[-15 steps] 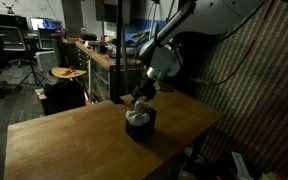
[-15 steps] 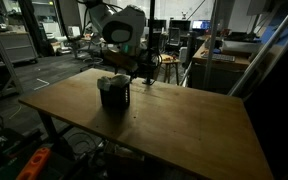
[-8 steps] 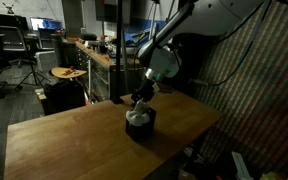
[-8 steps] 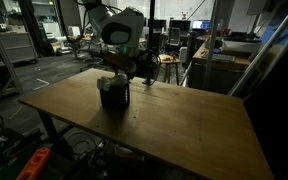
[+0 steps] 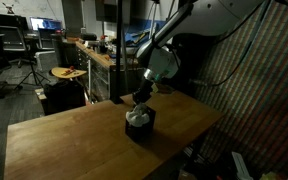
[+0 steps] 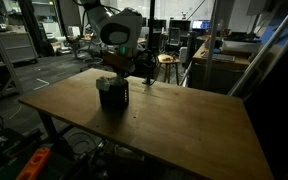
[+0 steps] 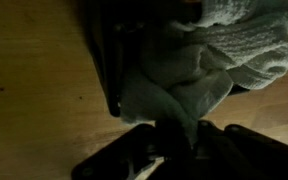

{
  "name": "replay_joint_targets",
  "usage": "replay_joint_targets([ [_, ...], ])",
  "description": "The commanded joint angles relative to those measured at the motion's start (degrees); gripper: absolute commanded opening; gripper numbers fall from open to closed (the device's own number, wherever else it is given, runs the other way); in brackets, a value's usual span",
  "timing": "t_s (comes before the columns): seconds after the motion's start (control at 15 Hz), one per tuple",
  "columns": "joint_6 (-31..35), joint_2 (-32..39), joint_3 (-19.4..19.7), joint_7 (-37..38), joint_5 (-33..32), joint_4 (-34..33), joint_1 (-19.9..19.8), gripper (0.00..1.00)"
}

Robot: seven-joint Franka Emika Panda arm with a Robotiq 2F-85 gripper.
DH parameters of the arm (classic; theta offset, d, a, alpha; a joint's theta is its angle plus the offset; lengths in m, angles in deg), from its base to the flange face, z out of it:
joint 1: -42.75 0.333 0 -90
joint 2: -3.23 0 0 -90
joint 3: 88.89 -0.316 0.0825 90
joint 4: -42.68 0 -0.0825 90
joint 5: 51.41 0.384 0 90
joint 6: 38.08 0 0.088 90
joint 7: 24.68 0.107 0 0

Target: Pick up the white towel and push it down into the black basket

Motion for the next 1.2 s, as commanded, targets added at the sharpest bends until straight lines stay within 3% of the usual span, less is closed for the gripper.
replay_joint_targets([
  [0.0, 0.53, -0.18, -1.12, -1.44, 1.10, -0.16, -0.86, 0.05],
  [1.13, 1.35, -6.82, -0.44, 0.05, 1.37, 3.96, 0.03, 0.06],
])
